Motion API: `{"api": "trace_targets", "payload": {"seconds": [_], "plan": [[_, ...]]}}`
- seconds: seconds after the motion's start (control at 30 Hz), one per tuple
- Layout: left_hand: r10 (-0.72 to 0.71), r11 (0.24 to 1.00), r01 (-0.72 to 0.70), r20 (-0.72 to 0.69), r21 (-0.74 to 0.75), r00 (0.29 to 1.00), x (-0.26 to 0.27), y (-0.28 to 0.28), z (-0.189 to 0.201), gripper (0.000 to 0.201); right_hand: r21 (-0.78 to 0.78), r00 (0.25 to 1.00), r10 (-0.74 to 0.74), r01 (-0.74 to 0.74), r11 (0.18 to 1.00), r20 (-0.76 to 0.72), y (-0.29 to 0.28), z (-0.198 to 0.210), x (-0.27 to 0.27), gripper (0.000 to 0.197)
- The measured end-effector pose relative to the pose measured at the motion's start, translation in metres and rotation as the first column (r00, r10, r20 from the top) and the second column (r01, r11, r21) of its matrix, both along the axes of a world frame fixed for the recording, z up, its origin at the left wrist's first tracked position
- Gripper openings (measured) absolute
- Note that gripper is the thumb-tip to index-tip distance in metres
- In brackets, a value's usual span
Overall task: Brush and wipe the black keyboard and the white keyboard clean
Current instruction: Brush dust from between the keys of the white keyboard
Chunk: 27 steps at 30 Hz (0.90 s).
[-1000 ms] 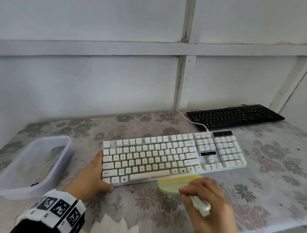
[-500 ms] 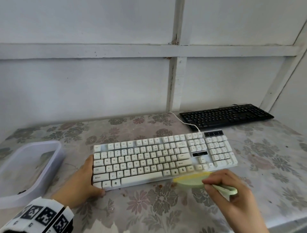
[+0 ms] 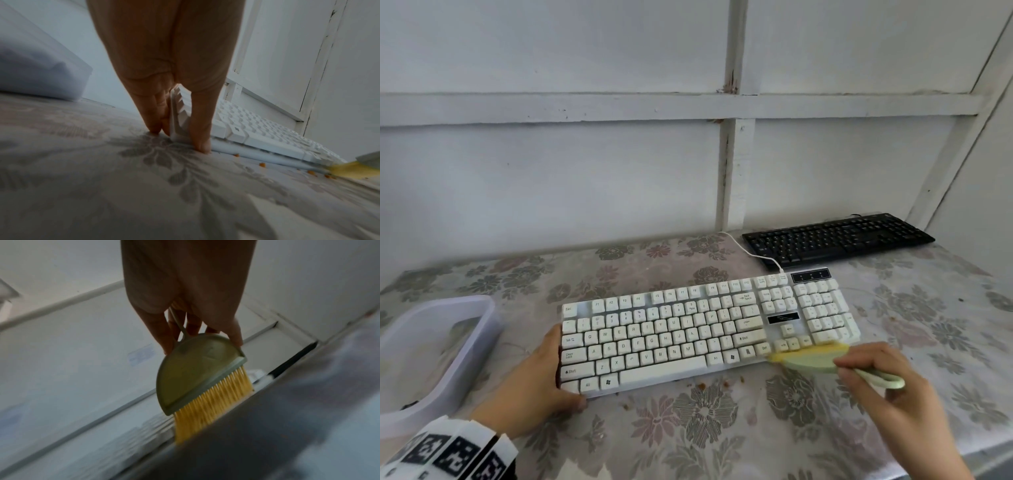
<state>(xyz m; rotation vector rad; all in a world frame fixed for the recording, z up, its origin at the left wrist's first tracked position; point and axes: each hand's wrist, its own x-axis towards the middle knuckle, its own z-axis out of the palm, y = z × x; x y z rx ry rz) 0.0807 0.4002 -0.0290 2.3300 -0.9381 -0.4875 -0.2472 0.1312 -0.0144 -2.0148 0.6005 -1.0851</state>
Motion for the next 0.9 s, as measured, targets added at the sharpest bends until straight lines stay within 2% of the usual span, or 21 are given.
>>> {"api": "trace_targets", "payload": {"seconds": [0.13,0.23,0.3,0.33,0.4,0.43,0.53,0.63,0.73,0.9], "plan": [[0.009,1.000,-0.009,0.008,0.021,1.000,0.000,0.000,0.001,0.114,0.025,0.995,-0.100,0.101,0.995,-0.029,-0.019,0.009,-0.017,0.043],[0.010,1.000,-0.010,0.012,0.026,1.000,-0.001,-0.002,0.002,0.113,0.094,1.000,0.006,-0.006,0.996,-0.005,-0.014,0.019,-0.014,0.037],[0.018,0.999,-0.018,0.013,0.035,1.000,-0.003,-0.002,0.002,0.113,0.141,0.998,0.057,-0.056,0.988,-0.002,-0.015,0.020,-0.011,0.024],[0.015,0.999,-0.016,0.010,0.033,1.000,-0.002,-0.002,0.002,0.114,0.172,0.999,0.047,-0.045,0.984,-0.003,-0.017,0.022,-0.012,0.010],[-0.001,1.000,0.001,0.004,0.022,1.000,-0.001,0.000,0.002,0.115,0.153,0.998,-0.060,0.059,0.986,-0.001,-0.032,0.021,-0.021,0.016],[-0.009,1.000,0.009,0.000,0.010,1.000,-0.001,0.001,0.002,0.114,0.162,0.994,-0.110,0.108,0.981,0.002,-0.038,0.022,-0.023,0.005],[-0.026,0.999,0.025,-0.022,-0.025,0.999,-0.001,0.001,0.003,0.111,0.109,0.996,-0.088,0.088,0.990,-0.010,-0.048,0.023,-0.028,0.032],[-0.039,0.999,0.037,-0.045,-0.037,0.998,-0.002,0.002,0.005,0.109,0.156,0.998,-0.042,0.048,0.987,-0.041,-0.048,0.022,-0.026,0.032],[-0.051,0.998,0.049,-0.042,-0.035,0.998,-0.003,0.001,0.006,0.108,0.185,0.980,-0.189,0.198,0.962,-0.065,-0.061,0.019,-0.031,0.031],[-0.086,0.995,0.081,-0.075,-0.062,0.993,-0.002,0.002,0.011,0.103,0.046,0.930,-0.355,0.360,0.932,-0.095,-0.061,0.030,-0.037,0.038]]}}
